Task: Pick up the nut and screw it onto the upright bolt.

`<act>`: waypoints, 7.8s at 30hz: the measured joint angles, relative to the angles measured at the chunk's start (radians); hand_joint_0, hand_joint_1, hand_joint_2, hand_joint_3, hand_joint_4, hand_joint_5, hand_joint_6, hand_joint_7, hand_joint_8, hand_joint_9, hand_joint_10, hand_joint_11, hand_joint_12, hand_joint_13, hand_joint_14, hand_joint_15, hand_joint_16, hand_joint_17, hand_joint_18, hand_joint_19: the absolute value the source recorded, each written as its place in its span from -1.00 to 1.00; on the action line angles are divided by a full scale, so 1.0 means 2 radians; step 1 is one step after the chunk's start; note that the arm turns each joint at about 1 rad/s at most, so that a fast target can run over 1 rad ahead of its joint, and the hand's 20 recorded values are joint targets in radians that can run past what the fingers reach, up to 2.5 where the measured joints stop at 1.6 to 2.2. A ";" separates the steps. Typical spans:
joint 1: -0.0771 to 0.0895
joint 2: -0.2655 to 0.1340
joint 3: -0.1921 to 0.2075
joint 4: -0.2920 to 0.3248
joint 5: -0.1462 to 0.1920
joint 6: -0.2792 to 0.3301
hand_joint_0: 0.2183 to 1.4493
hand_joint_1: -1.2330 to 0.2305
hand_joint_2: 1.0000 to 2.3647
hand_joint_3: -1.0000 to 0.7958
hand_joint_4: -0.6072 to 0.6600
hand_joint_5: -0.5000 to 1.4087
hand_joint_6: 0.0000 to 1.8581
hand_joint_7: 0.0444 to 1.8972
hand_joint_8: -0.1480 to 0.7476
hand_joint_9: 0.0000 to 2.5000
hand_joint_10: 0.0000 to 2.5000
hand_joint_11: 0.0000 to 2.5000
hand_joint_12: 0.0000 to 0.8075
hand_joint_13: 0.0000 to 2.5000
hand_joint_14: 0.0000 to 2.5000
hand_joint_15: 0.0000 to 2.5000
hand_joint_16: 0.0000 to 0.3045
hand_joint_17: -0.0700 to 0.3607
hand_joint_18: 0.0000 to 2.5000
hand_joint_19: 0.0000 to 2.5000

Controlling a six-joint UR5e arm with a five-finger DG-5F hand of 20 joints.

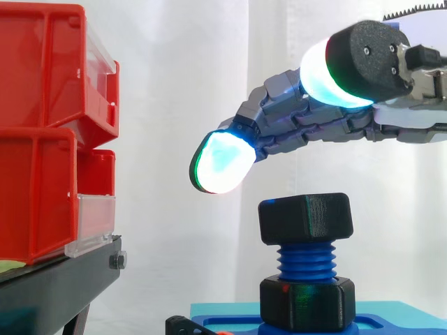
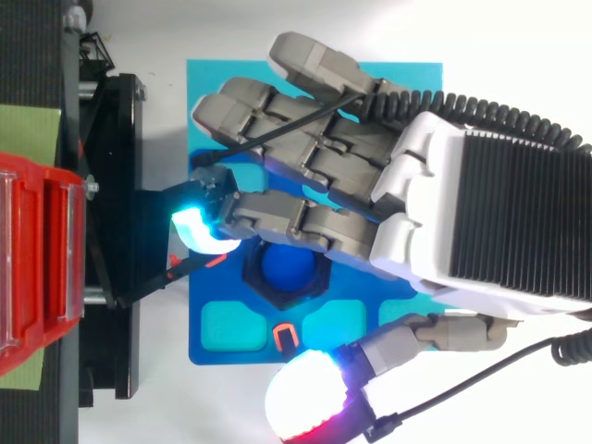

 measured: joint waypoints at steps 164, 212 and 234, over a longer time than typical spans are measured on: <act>-0.026 -0.027 0.048 -0.082 -0.149 0.030 -0.59 0.48 -1.00 -0.44 0.25 -0.69 -0.46 -0.35 -0.17 -0.86 -1.00 -1.00 -0.15 -1.00 -1.00 -1.00 -0.70 -0.19 -1.00 -1.00; -0.073 -0.026 0.079 -0.141 -0.224 0.014 -0.57 0.32 -1.00 -0.44 0.36 -0.61 -0.46 -0.05 -0.08 -0.73 -1.00 -1.00 -0.19 -0.90 -1.00 -1.00 -0.74 -0.27 -1.00 -1.00; -0.092 -0.026 0.095 -0.164 -0.243 -0.002 -0.56 0.30 -1.00 -0.44 0.43 -0.55 -0.46 0.15 -0.06 -0.66 -1.00 -1.00 -0.22 -0.84 -1.00 -1.00 -0.76 -0.30 -1.00 -1.00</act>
